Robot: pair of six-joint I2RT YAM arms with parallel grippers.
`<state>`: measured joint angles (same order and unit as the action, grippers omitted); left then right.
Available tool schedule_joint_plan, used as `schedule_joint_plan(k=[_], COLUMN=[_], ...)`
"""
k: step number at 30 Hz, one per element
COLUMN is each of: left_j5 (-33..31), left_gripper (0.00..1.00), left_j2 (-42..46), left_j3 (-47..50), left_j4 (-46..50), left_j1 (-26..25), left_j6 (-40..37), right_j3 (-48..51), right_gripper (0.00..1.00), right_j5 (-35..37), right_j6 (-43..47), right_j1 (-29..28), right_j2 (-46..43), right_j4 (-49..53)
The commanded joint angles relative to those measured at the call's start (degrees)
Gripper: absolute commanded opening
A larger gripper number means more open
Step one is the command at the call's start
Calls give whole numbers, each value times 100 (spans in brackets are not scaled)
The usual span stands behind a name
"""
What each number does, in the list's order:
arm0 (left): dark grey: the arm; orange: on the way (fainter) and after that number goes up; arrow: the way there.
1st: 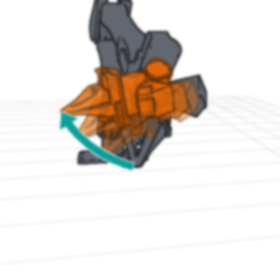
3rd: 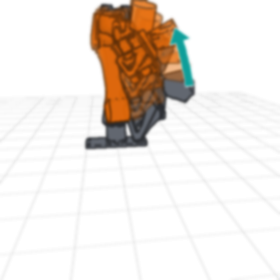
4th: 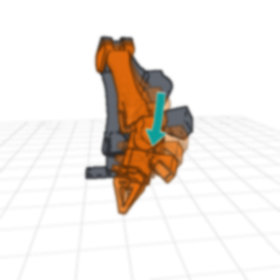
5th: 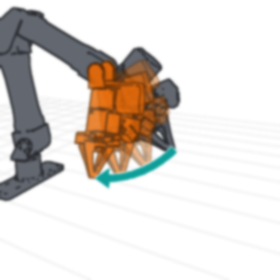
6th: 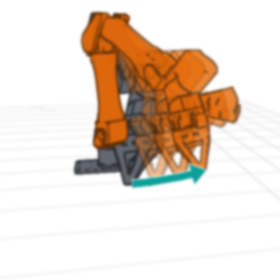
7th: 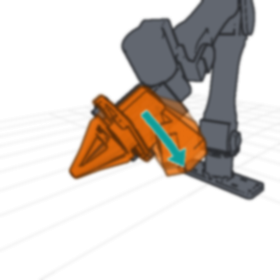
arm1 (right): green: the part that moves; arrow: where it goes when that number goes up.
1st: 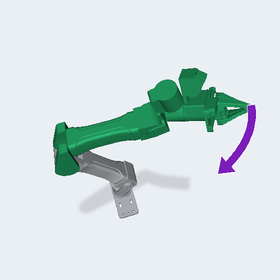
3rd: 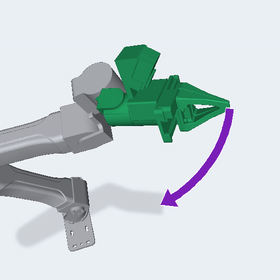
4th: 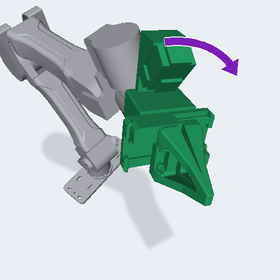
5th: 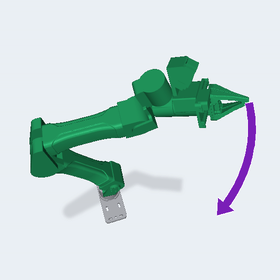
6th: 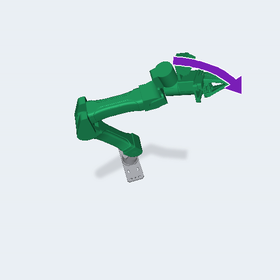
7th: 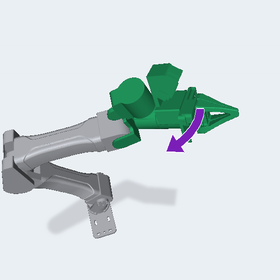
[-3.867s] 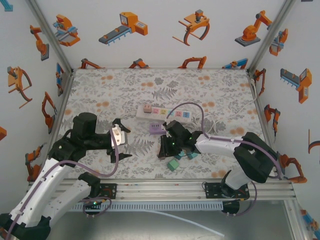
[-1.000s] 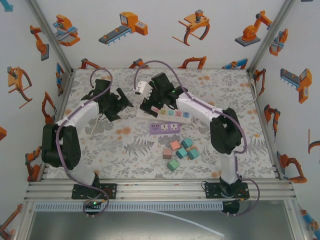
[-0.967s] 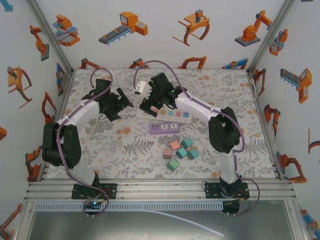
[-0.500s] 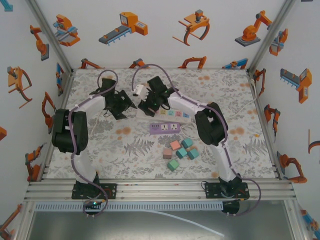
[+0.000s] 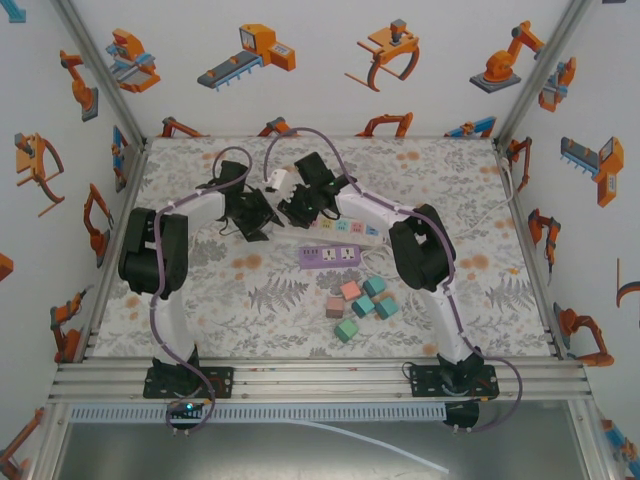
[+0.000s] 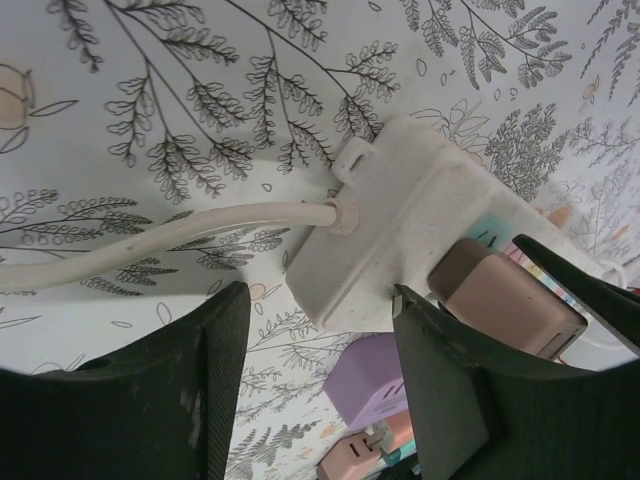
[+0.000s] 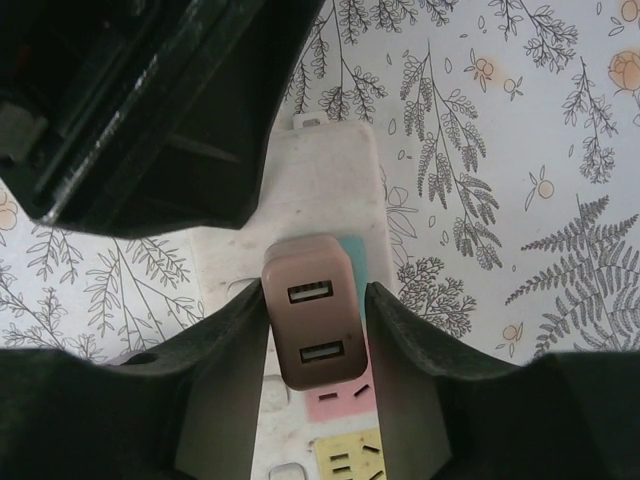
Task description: Pull the plug off the socket
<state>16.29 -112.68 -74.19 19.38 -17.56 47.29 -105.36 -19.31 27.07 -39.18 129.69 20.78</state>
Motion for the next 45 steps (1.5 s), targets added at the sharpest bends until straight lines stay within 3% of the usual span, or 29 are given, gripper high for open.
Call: schedule_joint_plan(k=[1,4,11,33,45], left_j5=[-273,-334,-541,-730,-698], left_gripper=[53,52,52,53,54], left_j2=[-200,-228,-236,-237,-155], left_j3=[-36,1,45,168,181], left_j4=[228,257,293,341,283], left_j1=[-71,-107,-175,-132,-107], left_j6=[44,43,122,272,264], right_j3=[15,-18,-164,335,543], right_gripper=[40,37,22,11,10], right_j5=[-166,-221,-462,-1229,-983], right_j6=[113,123,99,-492,-502], right_j1=[24,29,24,265,341], right_j2=[-73,-106,-222,-728,-1002], right_j4=[-3,-3,6,-1023,-1154])
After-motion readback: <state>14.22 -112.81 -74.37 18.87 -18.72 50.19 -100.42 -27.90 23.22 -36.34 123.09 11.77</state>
